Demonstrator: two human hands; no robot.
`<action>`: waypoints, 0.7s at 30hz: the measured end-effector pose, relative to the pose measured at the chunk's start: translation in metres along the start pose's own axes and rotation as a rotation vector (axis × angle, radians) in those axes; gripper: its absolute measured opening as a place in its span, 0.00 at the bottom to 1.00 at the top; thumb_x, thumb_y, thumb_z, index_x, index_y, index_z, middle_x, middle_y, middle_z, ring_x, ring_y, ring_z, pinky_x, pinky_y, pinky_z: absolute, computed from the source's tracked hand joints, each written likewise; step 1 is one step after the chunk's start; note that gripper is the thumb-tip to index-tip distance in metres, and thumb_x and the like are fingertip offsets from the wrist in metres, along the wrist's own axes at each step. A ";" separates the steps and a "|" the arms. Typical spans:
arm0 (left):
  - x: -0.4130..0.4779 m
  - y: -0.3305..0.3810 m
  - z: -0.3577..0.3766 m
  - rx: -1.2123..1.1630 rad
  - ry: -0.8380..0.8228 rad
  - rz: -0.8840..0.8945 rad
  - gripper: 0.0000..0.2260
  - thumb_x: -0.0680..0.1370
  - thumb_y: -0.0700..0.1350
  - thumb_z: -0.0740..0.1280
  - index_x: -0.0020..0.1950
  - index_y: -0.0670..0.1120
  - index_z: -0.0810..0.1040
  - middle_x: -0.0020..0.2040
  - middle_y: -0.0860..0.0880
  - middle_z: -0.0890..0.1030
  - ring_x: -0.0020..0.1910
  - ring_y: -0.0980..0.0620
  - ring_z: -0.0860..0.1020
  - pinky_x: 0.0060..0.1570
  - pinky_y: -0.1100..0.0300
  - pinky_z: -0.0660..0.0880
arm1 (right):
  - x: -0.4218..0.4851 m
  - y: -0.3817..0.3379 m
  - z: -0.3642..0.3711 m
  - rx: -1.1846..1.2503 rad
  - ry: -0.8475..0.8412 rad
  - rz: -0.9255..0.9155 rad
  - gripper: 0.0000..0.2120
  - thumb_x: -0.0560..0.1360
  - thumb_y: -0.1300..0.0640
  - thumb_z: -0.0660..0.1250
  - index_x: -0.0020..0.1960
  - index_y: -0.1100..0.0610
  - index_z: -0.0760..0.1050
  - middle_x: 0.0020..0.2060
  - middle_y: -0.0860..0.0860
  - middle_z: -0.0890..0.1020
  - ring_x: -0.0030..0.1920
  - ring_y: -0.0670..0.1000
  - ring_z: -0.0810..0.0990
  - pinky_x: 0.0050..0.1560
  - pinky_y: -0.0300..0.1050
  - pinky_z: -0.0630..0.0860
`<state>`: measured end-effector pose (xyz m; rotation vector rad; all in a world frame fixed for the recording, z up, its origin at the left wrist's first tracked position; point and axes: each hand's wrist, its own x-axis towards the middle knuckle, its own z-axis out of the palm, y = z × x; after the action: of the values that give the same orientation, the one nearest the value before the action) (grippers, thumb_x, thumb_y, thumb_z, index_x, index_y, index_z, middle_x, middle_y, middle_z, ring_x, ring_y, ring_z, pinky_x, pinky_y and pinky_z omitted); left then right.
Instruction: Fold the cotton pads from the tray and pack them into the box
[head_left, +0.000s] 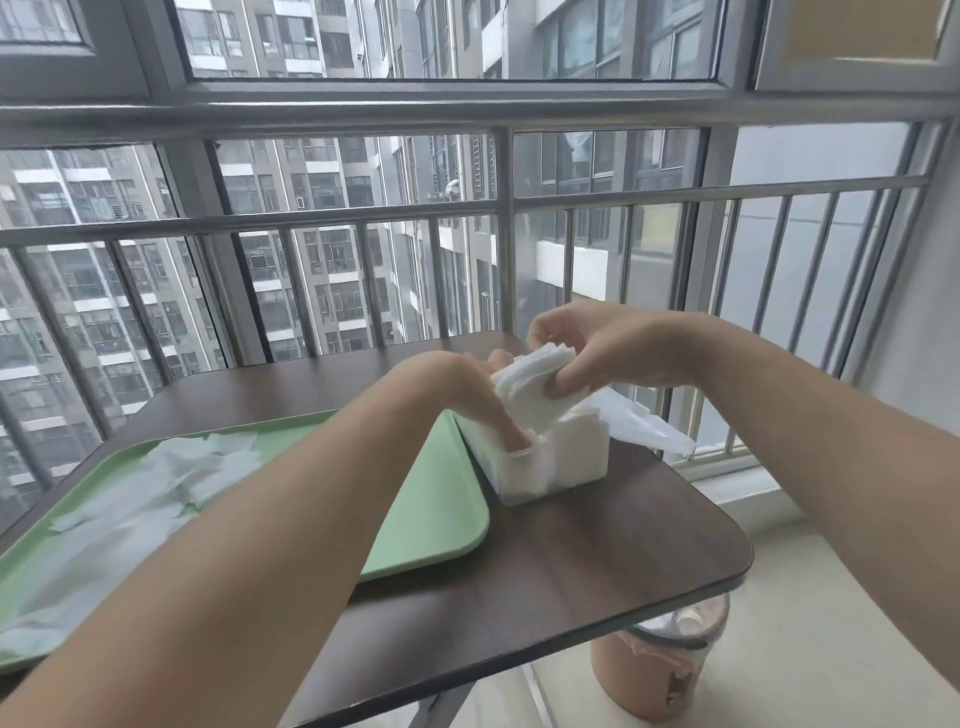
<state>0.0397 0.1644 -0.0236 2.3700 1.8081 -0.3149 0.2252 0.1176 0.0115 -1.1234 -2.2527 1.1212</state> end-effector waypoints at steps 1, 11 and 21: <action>0.001 0.000 0.001 0.020 0.017 0.017 0.59 0.49 0.77 0.68 0.76 0.58 0.56 0.64 0.48 0.67 0.67 0.43 0.67 0.69 0.42 0.67 | 0.000 0.001 0.001 0.022 -0.006 0.005 0.14 0.72 0.75 0.69 0.50 0.61 0.72 0.45 0.54 0.80 0.44 0.48 0.83 0.43 0.44 0.81; 0.001 -0.006 0.005 -0.056 0.168 0.068 0.61 0.53 0.71 0.73 0.79 0.52 0.52 0.68 0.48 0.75 0.63 0.44 0.76 0.63 0.45 0.75 | 0.007 -0.001 0.014 -0.222 0.005 0.018 0.14 0.69 0.69 0.75 0.50 0.55 0.78 0.44 0.47 0.81 0.40 0.42 0.81 0.38 0.37 0.78; 0.009 -0.006 0.012 -0.049 0.210 0.059 0.48 0.61 0.65 0.77 0.75 0.53 0.59 0.66 0.47 0.75 0.60 0.43 0.75 0.61 0.46 0.76 | 0.021 -0.020 0.030 -0.748 -0.117 0.164 0.14 0.71 0.60 0.75 0.48 0.46 0.76 0.44 0.44 0.78 0.43 0.49 0.80 0.39 0.43 0.79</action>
<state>0.0356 0.1714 -0.0372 2.4972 1.8015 -0.0146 0.1837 0.1127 0.0083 -1.5594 -2.8078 0.3737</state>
